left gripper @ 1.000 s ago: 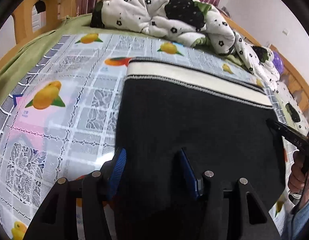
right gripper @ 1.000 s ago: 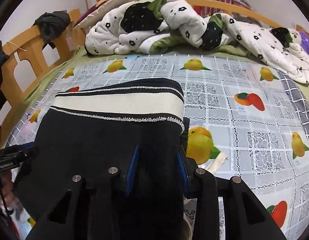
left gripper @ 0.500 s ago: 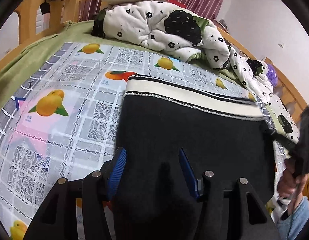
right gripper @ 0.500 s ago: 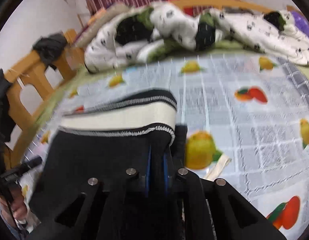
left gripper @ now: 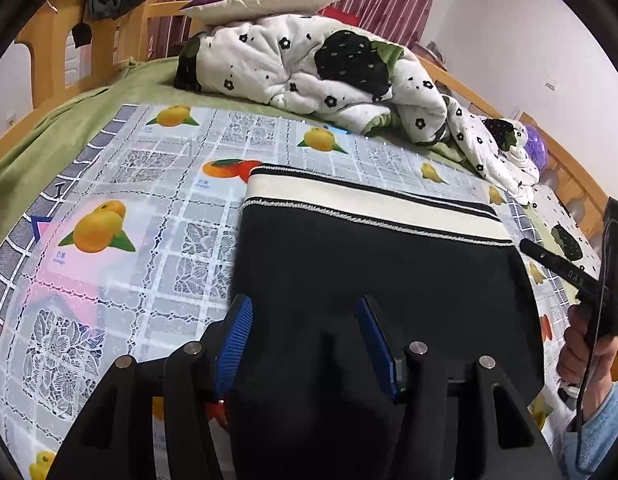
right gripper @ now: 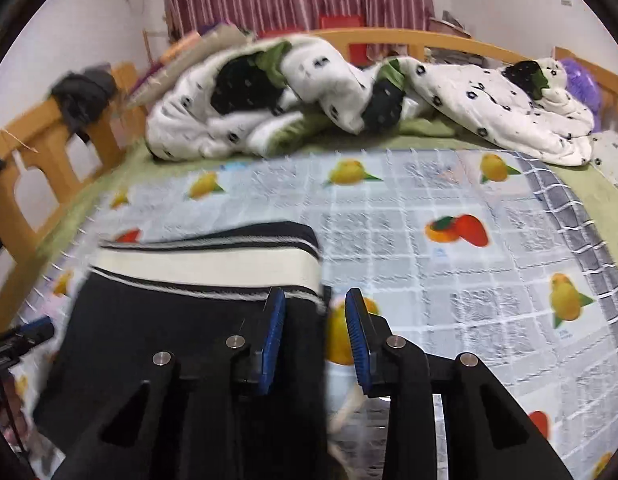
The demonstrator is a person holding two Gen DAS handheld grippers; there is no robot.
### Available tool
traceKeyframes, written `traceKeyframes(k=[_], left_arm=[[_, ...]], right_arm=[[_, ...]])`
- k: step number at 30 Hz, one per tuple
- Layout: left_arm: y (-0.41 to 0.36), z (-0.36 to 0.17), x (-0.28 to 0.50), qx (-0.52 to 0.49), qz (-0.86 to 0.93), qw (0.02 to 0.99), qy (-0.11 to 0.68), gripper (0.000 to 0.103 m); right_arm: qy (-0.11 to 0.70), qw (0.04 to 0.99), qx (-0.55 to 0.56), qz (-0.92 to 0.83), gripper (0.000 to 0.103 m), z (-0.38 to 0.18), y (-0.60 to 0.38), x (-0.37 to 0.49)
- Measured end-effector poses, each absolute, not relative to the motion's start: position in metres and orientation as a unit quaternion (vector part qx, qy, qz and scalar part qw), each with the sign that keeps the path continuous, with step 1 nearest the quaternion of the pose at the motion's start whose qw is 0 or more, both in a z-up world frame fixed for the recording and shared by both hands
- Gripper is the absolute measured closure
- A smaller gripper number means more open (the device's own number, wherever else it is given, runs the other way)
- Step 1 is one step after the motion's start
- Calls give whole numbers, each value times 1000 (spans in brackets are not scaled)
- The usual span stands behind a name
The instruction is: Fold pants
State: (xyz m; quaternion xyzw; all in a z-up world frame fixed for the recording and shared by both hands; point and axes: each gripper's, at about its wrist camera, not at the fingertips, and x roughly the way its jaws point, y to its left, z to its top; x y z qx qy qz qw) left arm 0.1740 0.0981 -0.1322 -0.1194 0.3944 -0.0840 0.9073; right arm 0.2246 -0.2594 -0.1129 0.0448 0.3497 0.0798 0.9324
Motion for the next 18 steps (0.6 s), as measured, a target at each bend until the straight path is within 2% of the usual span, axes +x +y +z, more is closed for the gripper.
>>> traceKeyframes(k=[6,10,18], left_arm=[[79,-159,182,-88,-105,882,452,50],[74,-162,176,-83,-103,885,447,43],[60,-159,154,-67,-92,889,443,38]], right_arm=[[379,922,-16,82,72,-141,-233,230],[389,917,-2,83,72,-137,-240,229],[394,916,-23,70,72,-134,-241,195]])
